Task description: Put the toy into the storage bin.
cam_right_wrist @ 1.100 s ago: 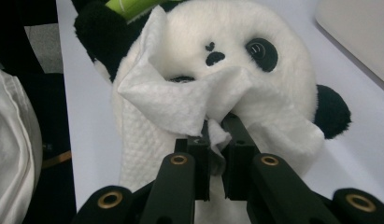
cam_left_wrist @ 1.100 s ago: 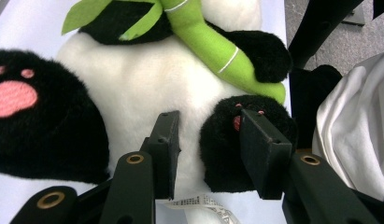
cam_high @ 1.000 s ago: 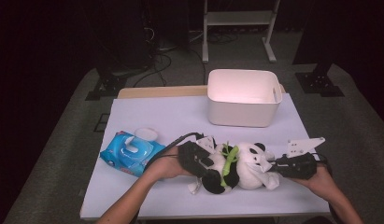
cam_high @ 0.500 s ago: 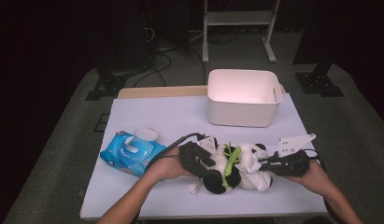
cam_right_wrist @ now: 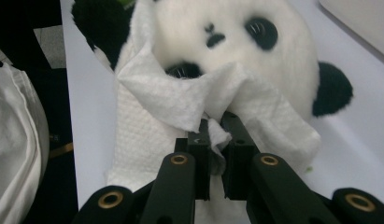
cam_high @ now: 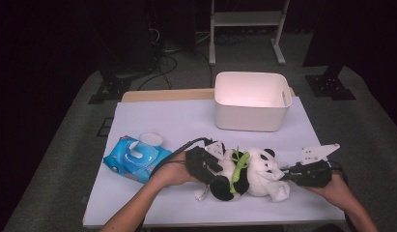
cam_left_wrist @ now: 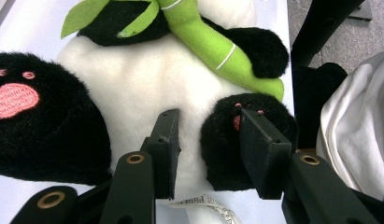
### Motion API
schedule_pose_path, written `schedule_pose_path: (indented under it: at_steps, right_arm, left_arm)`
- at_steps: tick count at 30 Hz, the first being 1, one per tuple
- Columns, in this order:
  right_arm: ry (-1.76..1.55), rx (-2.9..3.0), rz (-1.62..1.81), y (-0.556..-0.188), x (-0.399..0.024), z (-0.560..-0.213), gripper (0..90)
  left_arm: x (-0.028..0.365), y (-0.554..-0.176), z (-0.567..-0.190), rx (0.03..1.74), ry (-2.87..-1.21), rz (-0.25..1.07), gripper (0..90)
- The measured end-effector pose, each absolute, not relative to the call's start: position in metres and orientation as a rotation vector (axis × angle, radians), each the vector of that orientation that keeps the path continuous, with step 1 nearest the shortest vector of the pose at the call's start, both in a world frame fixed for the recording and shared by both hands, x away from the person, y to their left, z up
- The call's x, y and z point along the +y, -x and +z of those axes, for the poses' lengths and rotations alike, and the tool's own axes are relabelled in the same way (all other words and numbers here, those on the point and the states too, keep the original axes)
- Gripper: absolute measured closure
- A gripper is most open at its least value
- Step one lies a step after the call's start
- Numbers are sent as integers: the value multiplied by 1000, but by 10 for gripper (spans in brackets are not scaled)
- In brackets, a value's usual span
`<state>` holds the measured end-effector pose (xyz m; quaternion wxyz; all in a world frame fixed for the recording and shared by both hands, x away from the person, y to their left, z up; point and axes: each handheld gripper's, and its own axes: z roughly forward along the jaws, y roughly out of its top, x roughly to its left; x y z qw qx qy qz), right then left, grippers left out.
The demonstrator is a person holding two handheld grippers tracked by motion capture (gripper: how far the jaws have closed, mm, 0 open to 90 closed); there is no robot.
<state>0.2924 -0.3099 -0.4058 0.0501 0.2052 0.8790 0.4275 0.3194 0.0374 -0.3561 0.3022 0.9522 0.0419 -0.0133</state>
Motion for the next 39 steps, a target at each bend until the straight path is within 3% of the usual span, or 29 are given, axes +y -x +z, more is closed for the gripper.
schedule_pose_path:
  at_steps: [6,17,27,39]
  right_arm:
    - [-671,2683,1266,-293,-318,-413,830]
    - [-631,2664,1266,-315,-309,-391,829]
    - [-498,2676,1248,-333,-274,-362,829]
    - [-524,2706,1229,-337,-272,-368,830]
  left_arm:
    - [38,-319,-357,110,-2525,-39,581]
    - [40,-317,-359,113,-2521,-44,580]
    - [38,-315,-358,103,-2528,-43,576]
    - [49,-316,-338,145,-2449,33,568]
